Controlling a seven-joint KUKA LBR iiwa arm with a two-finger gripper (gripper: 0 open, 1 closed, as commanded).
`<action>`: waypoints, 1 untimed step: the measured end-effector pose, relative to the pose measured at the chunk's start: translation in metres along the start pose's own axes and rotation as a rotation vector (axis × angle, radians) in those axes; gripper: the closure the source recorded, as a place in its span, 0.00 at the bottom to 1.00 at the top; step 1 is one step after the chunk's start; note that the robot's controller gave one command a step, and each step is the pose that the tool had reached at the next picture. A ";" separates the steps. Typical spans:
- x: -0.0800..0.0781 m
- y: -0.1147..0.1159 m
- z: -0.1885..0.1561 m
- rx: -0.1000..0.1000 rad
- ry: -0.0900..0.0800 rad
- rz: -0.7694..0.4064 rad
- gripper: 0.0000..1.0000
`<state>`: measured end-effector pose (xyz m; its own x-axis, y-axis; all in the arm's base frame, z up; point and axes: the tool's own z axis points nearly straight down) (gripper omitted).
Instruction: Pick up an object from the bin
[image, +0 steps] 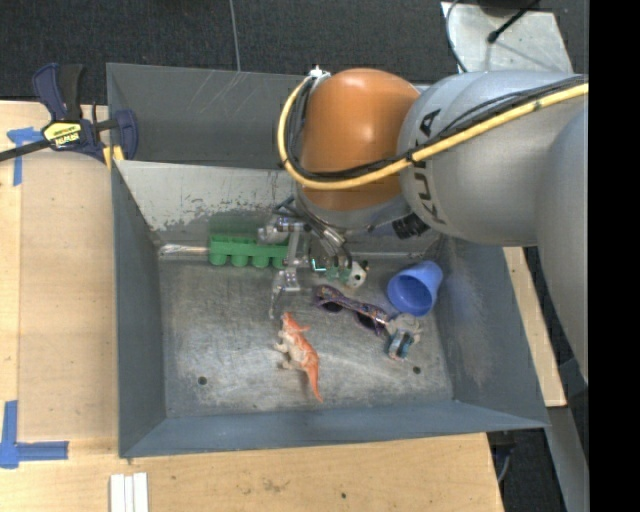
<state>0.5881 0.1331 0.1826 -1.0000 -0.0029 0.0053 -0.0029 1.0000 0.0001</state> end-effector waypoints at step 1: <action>-0.002 -0.001 -0.005 -0.001 -0.009 0.003 0.00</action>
Offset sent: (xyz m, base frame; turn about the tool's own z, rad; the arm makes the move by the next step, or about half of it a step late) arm -0.0510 -0.0446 -0.1126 0.0962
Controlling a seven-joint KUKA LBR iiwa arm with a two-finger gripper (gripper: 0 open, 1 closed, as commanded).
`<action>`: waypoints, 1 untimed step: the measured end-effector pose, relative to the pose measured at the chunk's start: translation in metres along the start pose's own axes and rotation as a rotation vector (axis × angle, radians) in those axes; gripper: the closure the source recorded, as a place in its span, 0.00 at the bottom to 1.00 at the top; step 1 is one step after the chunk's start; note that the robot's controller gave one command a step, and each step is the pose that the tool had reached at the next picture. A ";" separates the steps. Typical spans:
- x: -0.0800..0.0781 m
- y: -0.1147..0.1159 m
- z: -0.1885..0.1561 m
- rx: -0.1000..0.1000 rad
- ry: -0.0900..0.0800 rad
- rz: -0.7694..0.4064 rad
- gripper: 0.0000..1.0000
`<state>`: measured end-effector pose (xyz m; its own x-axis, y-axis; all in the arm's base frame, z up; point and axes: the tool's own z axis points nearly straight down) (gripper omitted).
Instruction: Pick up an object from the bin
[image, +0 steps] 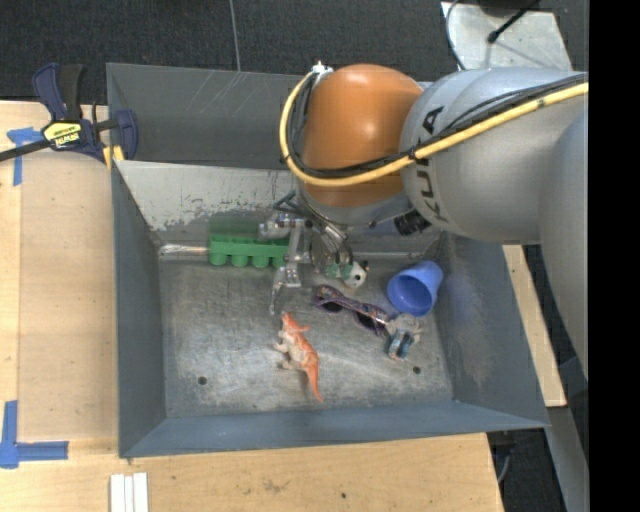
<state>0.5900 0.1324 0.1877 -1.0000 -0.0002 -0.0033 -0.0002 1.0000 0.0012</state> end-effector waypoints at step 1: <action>0.031 -0.026 0.070 -0.001 -0.003 0.054 0.00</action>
Offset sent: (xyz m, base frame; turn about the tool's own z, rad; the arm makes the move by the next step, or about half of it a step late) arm -0.0659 -0.0632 -0.0661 -0.0892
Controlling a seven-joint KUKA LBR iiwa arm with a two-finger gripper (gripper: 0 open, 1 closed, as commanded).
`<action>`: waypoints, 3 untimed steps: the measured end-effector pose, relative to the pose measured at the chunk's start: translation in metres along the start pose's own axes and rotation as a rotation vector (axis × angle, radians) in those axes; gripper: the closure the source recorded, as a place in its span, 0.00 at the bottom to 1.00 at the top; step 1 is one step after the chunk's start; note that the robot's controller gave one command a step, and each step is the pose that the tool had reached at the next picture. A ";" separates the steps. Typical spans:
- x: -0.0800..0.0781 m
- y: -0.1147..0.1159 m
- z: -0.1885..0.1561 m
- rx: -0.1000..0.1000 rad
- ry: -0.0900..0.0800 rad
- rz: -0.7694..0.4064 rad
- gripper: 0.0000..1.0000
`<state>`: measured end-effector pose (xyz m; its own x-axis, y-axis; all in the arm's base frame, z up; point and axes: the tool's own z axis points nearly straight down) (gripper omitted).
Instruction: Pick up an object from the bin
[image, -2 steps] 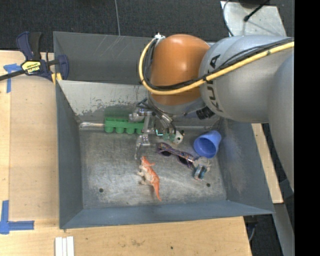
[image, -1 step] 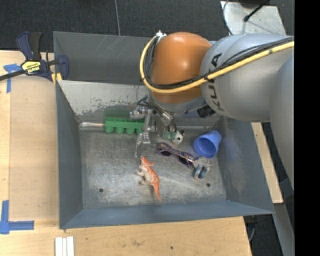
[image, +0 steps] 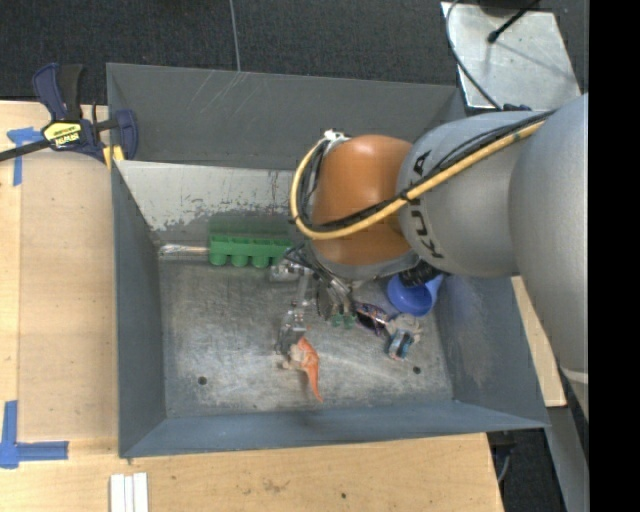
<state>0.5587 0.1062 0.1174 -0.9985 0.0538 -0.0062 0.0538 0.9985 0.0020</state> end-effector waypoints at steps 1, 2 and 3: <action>0.029 -0.032 0.005 0.002 0.012 -0.135 0.00; 0.045 -0.056 -0.029 0.002 0.007 -0.132 0.00; 0.034 -0.022 0.030 0.000 -0.001 -0.061 0.00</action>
Offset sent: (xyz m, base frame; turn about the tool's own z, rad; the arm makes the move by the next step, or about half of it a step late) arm -0.0311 -0.0331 -0.0018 0.0803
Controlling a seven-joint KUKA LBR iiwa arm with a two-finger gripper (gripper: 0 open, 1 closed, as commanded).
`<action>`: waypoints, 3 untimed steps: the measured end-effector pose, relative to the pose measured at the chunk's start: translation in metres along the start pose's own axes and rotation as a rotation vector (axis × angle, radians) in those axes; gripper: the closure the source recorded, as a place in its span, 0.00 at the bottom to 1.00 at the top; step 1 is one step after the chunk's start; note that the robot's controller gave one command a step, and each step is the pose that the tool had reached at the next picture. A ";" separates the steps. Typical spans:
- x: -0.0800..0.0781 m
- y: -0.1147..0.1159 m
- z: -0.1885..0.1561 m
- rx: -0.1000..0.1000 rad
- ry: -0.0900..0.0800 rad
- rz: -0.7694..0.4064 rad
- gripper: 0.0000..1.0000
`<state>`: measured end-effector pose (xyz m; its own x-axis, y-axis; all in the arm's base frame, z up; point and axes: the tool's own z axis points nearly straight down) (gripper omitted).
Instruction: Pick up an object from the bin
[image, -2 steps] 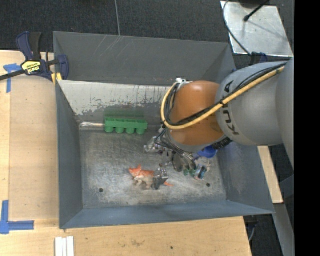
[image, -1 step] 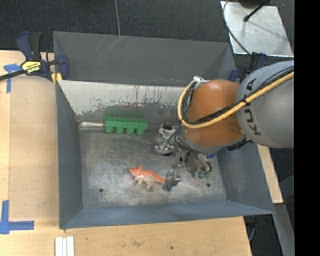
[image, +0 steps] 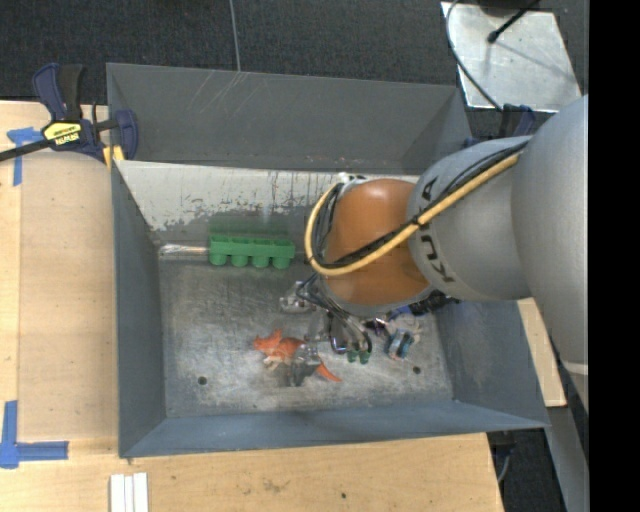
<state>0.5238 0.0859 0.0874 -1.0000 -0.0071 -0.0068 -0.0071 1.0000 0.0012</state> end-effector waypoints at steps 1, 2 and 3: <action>-0.009 0.010 0.014 -0.001 -0.023 -0.114 1.00; -0.008 0.010 0.012 0.000 -0.015 -0.126 1.00; -0.007 0.010 0.011 0.000 -0.008 -0.124 1.00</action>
Offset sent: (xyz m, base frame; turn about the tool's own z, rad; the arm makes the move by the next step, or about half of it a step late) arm 0.0000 0.0000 0.0000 0.0000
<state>0.5310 0.0961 0.0763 -0.9913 -0.1305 -0.0152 -0.1305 0.9914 0.0000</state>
